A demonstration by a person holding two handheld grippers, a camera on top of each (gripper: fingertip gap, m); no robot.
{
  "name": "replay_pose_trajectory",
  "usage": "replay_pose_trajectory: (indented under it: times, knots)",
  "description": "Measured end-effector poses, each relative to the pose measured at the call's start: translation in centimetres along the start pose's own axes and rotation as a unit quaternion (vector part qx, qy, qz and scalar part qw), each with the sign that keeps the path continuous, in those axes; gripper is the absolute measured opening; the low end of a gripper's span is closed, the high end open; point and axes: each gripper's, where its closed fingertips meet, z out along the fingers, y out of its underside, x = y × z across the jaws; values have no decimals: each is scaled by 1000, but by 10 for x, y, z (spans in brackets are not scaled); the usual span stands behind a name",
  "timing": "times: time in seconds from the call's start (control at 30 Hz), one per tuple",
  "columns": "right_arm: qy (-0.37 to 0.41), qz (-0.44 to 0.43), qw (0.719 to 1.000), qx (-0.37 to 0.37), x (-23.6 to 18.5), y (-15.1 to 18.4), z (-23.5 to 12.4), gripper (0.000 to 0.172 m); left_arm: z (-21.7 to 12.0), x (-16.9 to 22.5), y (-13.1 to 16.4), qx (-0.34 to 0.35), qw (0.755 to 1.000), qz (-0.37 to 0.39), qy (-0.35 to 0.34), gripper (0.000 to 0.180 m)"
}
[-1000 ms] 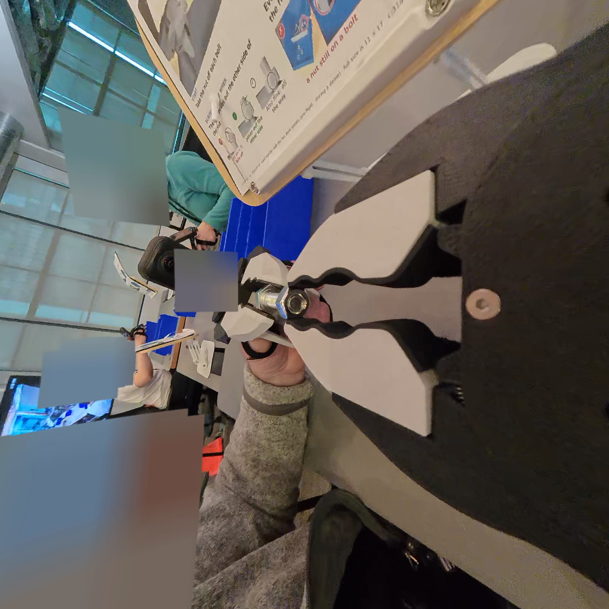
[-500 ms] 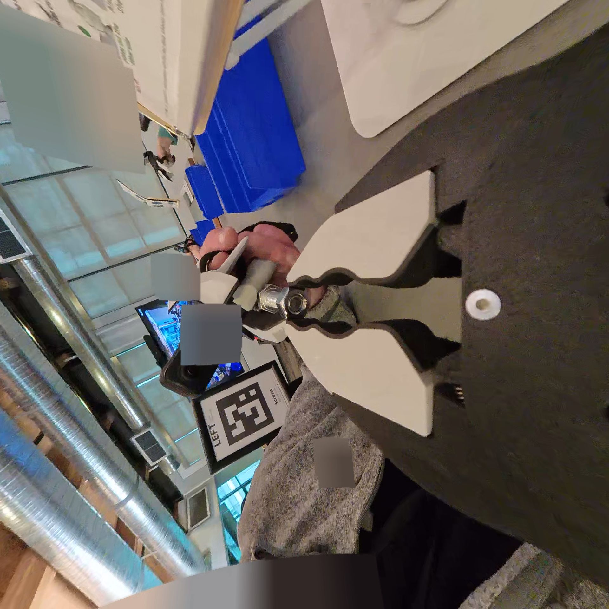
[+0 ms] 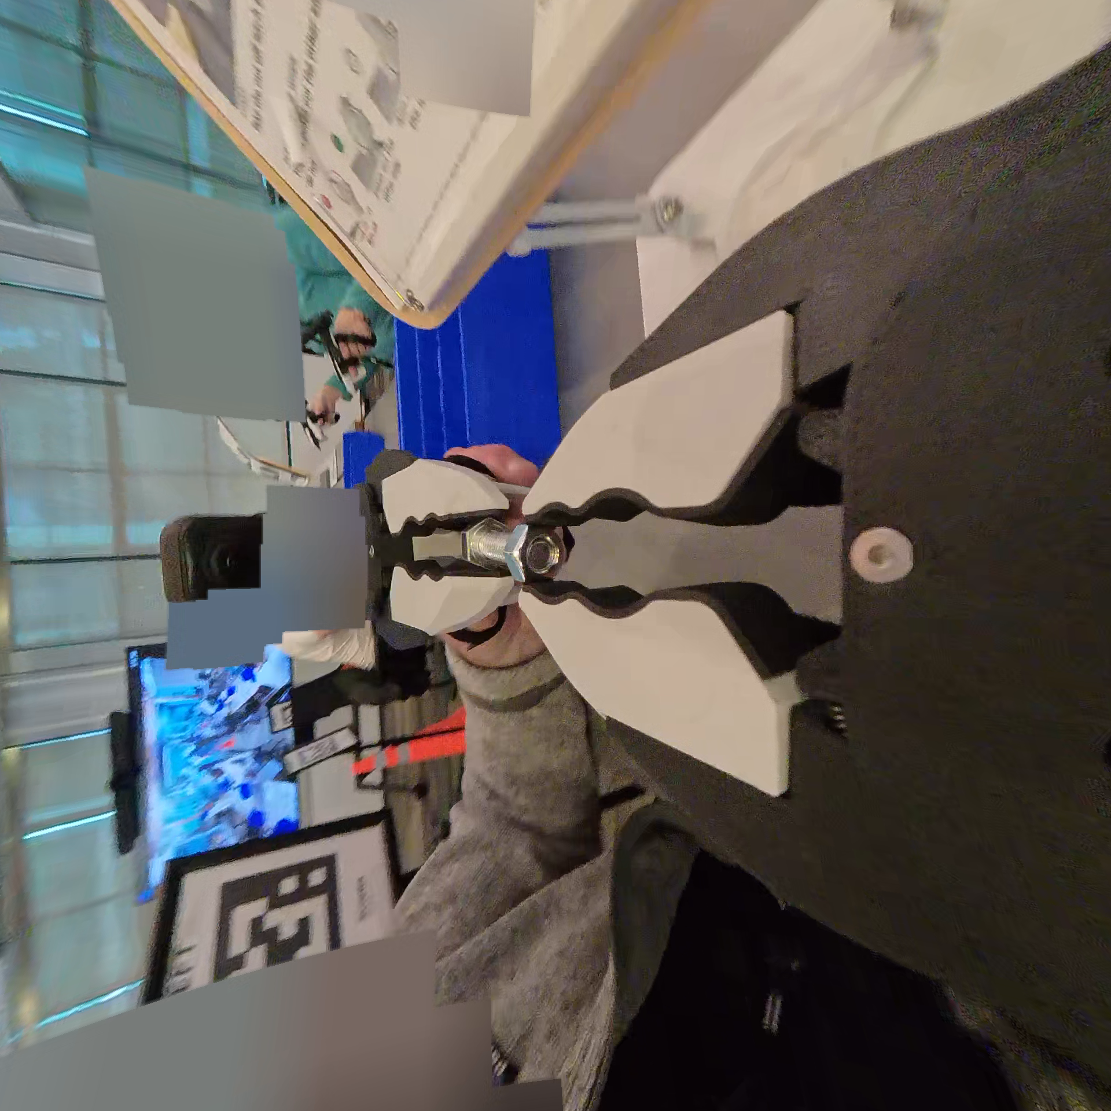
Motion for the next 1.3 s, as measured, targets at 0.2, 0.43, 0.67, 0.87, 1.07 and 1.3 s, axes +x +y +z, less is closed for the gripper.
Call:
replay_pose_trajectory:
  times: [0.2,0.43,0.67,0.87,1.07,1.3]
  knots:
    - [129,-311,929,-156,0,7,-4,18,4,4,8,53,957,-247,140,19]
    - [147,-354,905,-182,1,11,-5,18,5,3,10,65,952,-258,154,19]
    - [122,-238,955,-124,6,6,-9,18,6,2,3,80,972,-183,125,41]
    - [43,-34,998,-28,9,0,-17,18,9,-2,4,33,999,2,19,54]
    - [-65,164,984,31,6,9,-14,18,8,-2,5,-46,966,235,-96,41]
    - [-115,230,966,42,0,12,-9,17,10,9,10,-80,948,296,-89,16]
